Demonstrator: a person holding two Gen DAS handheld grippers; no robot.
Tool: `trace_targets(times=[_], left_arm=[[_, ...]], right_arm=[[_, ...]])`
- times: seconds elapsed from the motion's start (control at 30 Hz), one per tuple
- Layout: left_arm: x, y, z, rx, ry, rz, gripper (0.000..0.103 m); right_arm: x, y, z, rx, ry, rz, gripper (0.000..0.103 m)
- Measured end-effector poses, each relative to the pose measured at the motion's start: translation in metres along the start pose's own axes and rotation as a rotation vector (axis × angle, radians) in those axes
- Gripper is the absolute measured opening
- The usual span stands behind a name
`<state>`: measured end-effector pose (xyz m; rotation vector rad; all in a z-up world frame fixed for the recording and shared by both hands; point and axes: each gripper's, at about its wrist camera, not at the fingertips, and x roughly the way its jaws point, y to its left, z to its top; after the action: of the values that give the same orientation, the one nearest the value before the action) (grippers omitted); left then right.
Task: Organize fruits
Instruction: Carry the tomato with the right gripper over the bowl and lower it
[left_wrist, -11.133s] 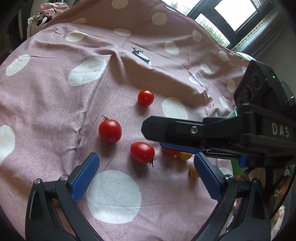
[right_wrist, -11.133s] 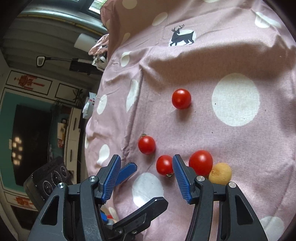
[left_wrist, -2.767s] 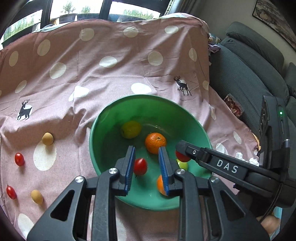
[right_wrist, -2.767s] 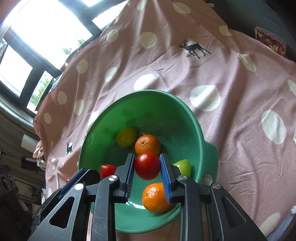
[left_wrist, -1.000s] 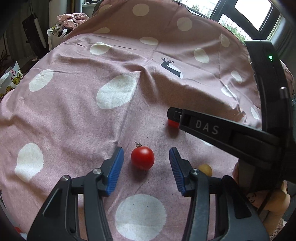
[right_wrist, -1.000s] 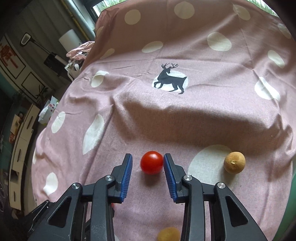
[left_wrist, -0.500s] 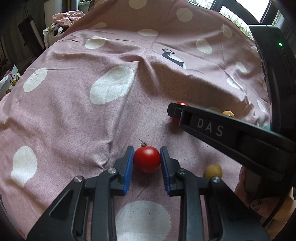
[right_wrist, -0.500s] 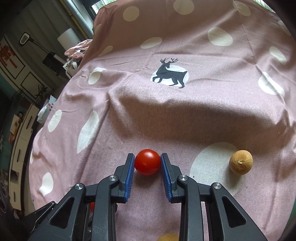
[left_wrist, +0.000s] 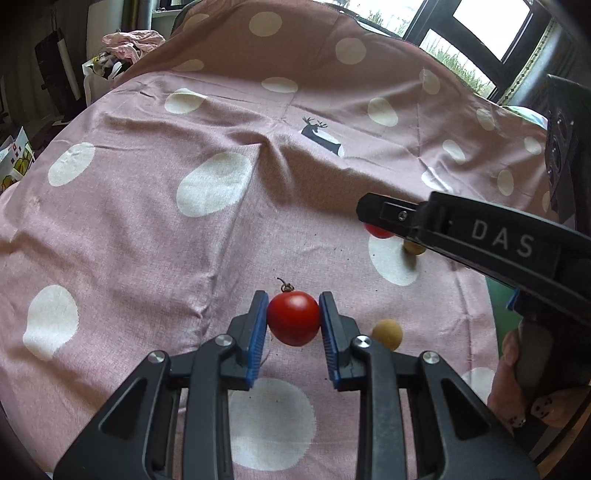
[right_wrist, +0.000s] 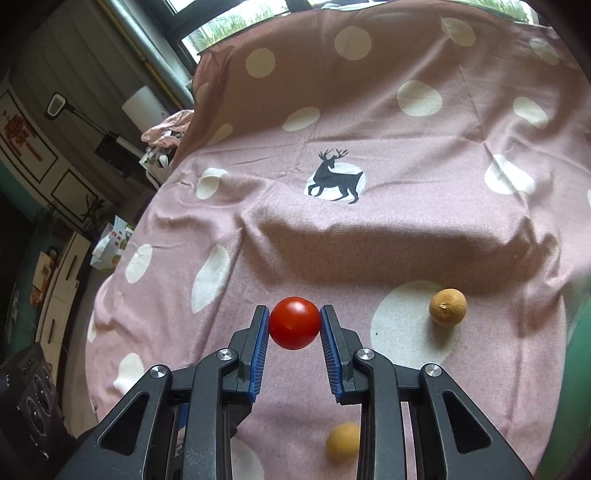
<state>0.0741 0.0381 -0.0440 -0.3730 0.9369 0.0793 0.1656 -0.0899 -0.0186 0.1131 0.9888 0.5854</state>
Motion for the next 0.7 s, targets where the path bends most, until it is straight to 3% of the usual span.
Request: trace_targets(times=[0.43,0.7], left_arm=[[-0.062,-0.051,-0.014,0.121,-0.131,-0.157,0.028],[-0.074,-0.101,-0.020,0.207,-0.152,-0.218,0.028]], right_arm=[[-0.117,-0.034,-0.037,0.105,-0.223,-0.098,0.030],[-0.168,-0.089,-0.059,0.248,-0.332,-0.181,0.030]])
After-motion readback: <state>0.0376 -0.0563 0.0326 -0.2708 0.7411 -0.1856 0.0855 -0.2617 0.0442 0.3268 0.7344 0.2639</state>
